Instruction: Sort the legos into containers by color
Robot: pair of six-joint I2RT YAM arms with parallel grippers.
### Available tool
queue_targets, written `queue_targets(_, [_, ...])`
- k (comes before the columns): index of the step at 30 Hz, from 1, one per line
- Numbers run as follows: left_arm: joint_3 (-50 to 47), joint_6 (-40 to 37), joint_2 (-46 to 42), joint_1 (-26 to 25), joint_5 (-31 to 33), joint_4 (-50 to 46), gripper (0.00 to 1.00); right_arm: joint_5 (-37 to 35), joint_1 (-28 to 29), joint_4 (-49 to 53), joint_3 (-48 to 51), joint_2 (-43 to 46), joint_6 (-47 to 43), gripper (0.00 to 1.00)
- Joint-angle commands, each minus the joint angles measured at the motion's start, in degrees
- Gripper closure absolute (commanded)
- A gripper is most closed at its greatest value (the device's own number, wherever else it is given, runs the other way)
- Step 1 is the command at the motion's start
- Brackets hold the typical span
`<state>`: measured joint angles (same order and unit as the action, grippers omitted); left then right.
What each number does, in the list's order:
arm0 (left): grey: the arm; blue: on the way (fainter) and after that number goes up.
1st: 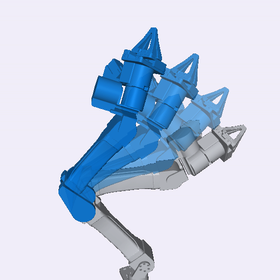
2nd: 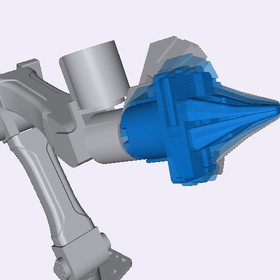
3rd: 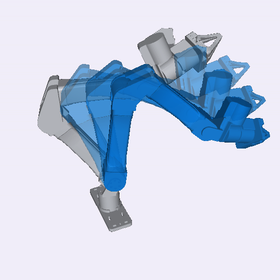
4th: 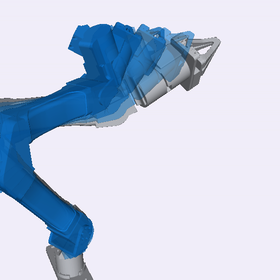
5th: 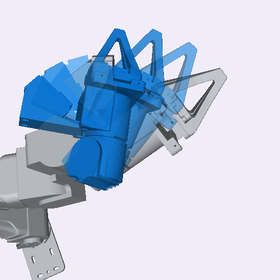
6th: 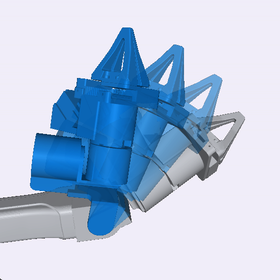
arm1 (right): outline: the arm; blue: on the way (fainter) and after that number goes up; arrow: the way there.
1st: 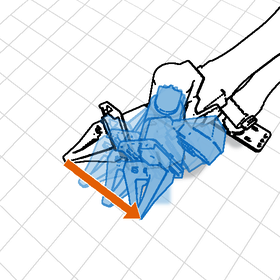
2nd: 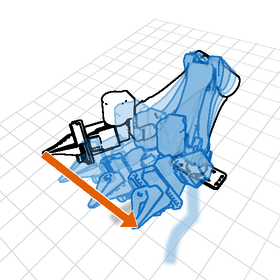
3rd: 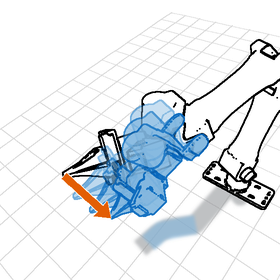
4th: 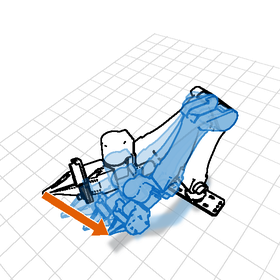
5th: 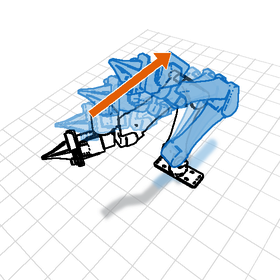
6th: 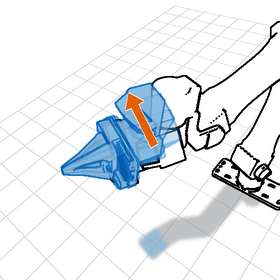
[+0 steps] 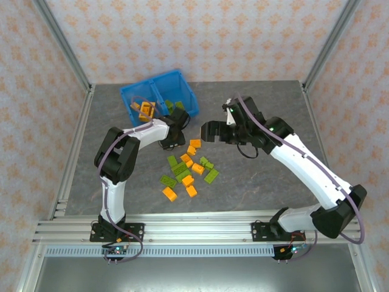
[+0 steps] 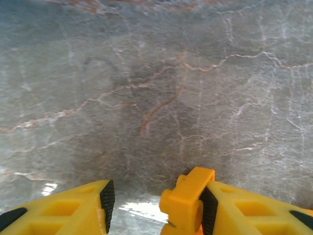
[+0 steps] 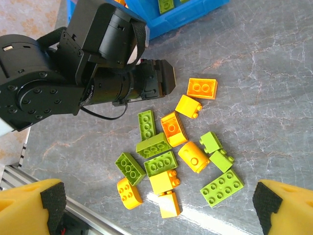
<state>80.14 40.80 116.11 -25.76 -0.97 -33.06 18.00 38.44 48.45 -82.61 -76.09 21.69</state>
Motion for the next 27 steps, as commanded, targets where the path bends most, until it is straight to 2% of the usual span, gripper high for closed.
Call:
queue_targets(1, [0.1, -1.7, 1.5, 0.0, -1.0, 0.9, 0.48, -0.3, -0.4, -0.1, -2.7, -0.6, 0.9, 0.01])
queue_targets(4, [-0.1, -1.6, 2.3, 0.0, -1.5, 1.2, 0.55, -0.4, -0.4, 0.0, -3.4, -1.3, 0.9, 0.01])
queue_targets(7, [-0.1, -1.4, 2.3, 0.1, -1.8, 1.3, 0.77, -0.4, -0.3, 0.7, -4.3, -2.0, 0.9, 0.01])
queue_targets(9, [-0.3, -1.4, 1.3, 0.1, -1.7, 1.2, 0.85, -0.7, -0.4, 1.1, -4.7, -2.2, 0.9, 0.01])
queue_targets(16, [-0.4, -2.3, -10.6, 0.9, 1.6, -1.4, 0.87, 3.3, -0.3, -1.0, -3.7, -1.6, -0.2, 0.01])
queue_targets(21, [2.0, -3.4, -18.0, 6.0, 5.6, -4.2, 0.87, 4.4, -0.3, -3.9, -1.7, -0.3, 0.0, 0.01])
queue_targets(27, [10.2, -6.0, -15.6, 13.2, 7.4, -5.5, 0.87, 3.6, -0.3, -5.2, -0.8, 1.0, 0.2, 0.01])
